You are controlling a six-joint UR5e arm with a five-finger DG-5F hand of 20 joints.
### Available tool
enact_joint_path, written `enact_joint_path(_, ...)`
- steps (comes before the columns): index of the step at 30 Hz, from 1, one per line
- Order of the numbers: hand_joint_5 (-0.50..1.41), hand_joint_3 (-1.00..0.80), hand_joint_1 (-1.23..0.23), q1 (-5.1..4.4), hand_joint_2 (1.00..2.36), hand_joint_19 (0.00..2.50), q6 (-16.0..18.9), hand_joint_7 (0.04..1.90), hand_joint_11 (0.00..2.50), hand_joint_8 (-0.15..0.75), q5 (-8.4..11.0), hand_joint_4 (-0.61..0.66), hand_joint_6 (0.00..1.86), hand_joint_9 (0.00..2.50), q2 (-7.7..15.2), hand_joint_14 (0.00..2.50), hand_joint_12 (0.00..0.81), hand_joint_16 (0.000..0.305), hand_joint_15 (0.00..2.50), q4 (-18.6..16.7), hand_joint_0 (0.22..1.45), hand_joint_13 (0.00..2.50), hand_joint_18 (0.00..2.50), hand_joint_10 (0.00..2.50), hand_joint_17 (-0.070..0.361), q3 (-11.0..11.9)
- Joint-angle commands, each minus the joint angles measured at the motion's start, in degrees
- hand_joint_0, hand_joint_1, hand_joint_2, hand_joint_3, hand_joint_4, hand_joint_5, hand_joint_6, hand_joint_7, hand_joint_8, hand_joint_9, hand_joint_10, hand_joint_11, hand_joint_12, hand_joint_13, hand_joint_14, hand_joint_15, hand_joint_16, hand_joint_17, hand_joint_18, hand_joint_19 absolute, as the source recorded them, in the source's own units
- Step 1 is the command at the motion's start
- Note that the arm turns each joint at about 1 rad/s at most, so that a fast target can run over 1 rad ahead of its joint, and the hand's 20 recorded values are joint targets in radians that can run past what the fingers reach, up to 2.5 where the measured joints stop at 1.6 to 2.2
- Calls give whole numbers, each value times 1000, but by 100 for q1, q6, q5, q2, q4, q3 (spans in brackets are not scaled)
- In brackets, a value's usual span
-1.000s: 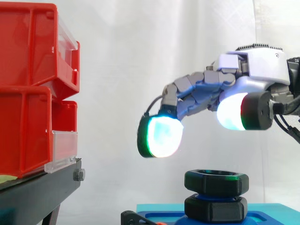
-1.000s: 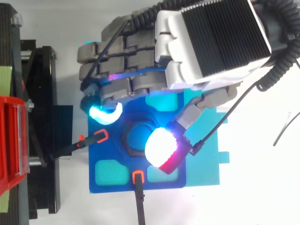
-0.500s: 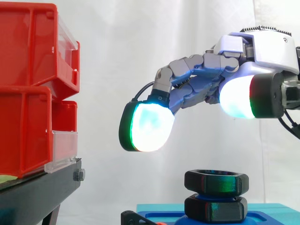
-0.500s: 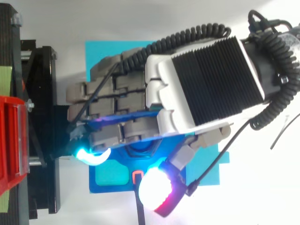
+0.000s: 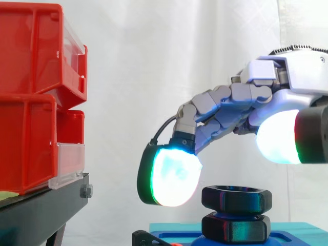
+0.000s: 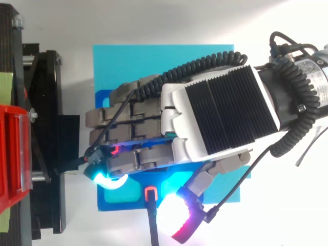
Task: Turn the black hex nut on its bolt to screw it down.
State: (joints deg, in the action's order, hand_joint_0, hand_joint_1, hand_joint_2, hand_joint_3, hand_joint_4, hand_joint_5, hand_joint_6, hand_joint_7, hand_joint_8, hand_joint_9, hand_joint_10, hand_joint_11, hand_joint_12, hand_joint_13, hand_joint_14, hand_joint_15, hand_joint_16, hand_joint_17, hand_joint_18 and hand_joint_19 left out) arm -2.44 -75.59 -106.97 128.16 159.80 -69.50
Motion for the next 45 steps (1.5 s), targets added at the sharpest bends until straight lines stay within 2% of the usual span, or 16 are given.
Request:
enact_joint_path(1, -40, -500, -305, -2, 1000, 587, 0, 909, 0, 256, 0, 199, 504, 539, -1, 0, 347, 53, 0, -2, 481, 459, 388, 0, 120, -37)
enact_joint_path(5, -22, -500, -304, 51, 1000, 590, -9, 1002, 0, 260, 0, 196, 505, 550, -1, 0, 348, 53, 0, 7, 481, 461, 395, 0, 119, -37)
enact_joint_path(12, 1, -500, -306, 113, 1000, 599, -9, 1202, 0, 267, -35, 97, 505, 581, -1, 1, 348, 53, 0, 60, 483, 470, 401, 0, 120, -37)
enact_joint_path(19, 7, -500, -307, 218, 1000, 606, -9, 1337, 0, 278, -131, 135, 502, 608, -1, 0, 350, 54, 0, 7, 483, 482, 424, 0, 121, -37)
enact_joint_path(26, 9, -500, -305, 324, 1000, 613, -18, 1349, 0, 280, -211, 148, 501, 616, -1, 0, 350, 54, 4, -11, 483, 493, 434, 0, 121, -37)
enact_joint_path(27, 9, -500, -304, 420, 1000, 613, -18, 1344, 0, 280, -290, 142, 502, 617, -1, 0, 350, 54, 4, -37, 482, 495, 434, 0, 121, -37)
enact_joint_path(30, 9, -500, -302, 499, 1000, 614, -18, 1346, 0, 280, -422, 152, 501, 622, -1, 0, 350, 54, 7, -46, 482, 498, 441, 0, 121, -37)
enact_joint_path(32, 9, -500, -300, 605, 1000, 604, -18, 1346, 0, 281, -597, 155, 502, 631, -1, 0, 351, 54, 8, -54, 482, 500, 439, 0, 121, -37)
enact_joint_path(38, 8, -500, -299, 745, 1000, 612, -9, 1340, 0, 282, -764, 159, 502, 642, -1, 0, 351, 54, 5, -160, 482, 503, 437, 0, 122, -37)
enact_joint_path(39, 8, -500, -299, 789, 1000, 614, -9, 1339, 0, 282, -870, 162, 502, 643, -10, 0, 351, 54, 9, -160, 482, 503, 437, 0, 122, -37)
enact_joint_path(41, 8, -500, -298, 789, 1000, 610, -9, 1338, 0, 285, -922, 167, 502, 648, -10, 0, 352, 54, 11, -151, 481, 504, 450, 0, 122, -2)
enact_joint_path(44, 3, -500, -297, 789, 1000, 605, 0, 1272, 0, 286, -1002, 171, 503, 646, -1, 0, 353, 54, 8, -98, 481, 504, 442, 0, 122, 209)
enact_joint_path(45, 1, -500, -297, 763, 1000, 613, 0, 1245, 0, 285, -1002, 178, 504, 652, -1, 0, 352, 54, 10, -81, 481, 504, 445, 0, 122, 279)
